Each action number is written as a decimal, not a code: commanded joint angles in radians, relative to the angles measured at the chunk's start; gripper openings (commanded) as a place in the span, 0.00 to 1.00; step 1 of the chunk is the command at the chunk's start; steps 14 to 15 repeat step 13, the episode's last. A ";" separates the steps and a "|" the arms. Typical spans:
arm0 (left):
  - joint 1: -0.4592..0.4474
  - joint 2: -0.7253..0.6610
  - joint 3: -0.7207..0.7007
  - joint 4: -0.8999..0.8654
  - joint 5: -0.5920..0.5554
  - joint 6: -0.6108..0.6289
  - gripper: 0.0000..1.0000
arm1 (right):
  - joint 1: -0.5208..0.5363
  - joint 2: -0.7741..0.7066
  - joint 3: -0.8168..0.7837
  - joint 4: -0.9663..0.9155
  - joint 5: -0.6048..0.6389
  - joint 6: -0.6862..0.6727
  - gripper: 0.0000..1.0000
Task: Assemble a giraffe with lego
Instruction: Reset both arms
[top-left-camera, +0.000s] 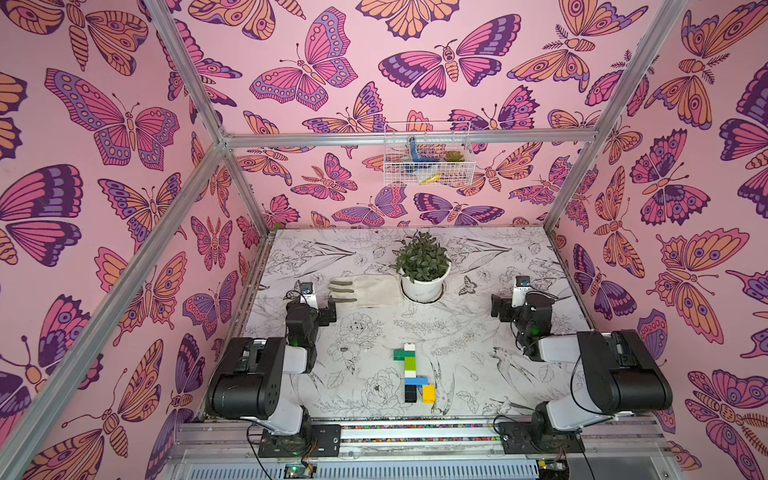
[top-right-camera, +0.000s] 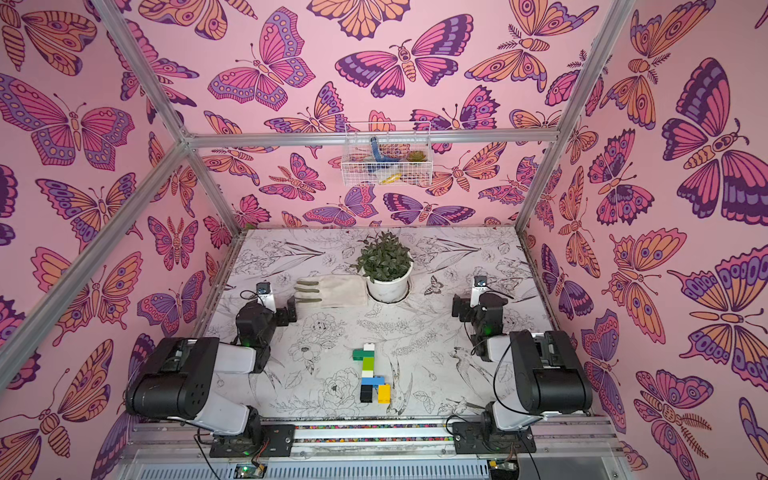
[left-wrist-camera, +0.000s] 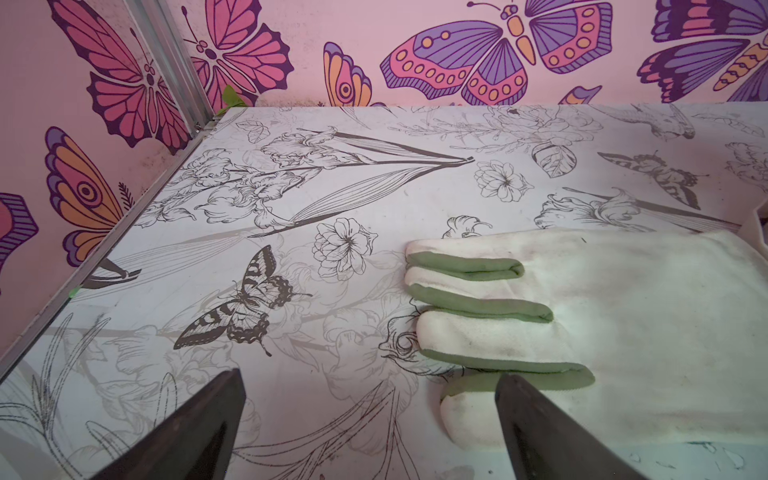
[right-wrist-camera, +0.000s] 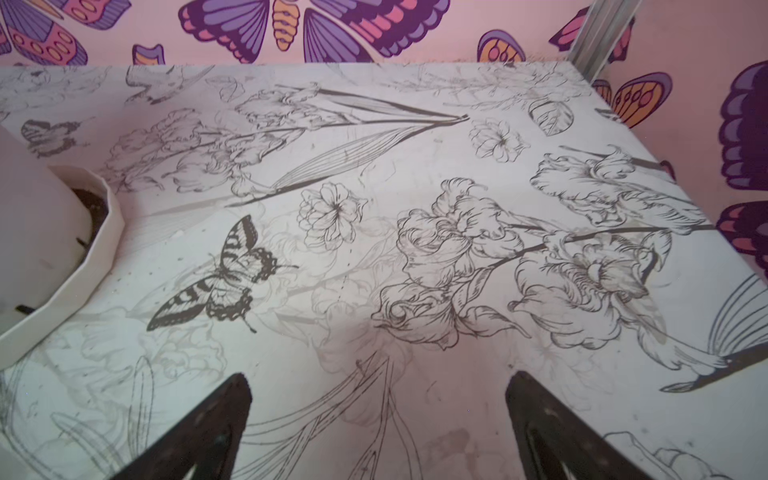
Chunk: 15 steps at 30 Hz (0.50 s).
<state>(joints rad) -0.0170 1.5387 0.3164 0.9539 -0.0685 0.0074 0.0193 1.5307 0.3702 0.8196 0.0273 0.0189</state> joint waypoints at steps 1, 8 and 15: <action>0.010 -0.001 0.052 -0.059 -0.038 -0.020 1.00 | -0.007 -0.030 0.029 -0.012 0.040 0.018 0.99; 0.010 0.003 0.052 -0.052 -0.040 -0.019 1.00 | -0.006 -0.022 0.029 -0.002 0.041 0.022 0.99; 0.010 0.003 0.052 -0.055 -0.040 -0.020 1.00 | -0.007 -0.017 0.043 -0.023 0.044 0.028 0.99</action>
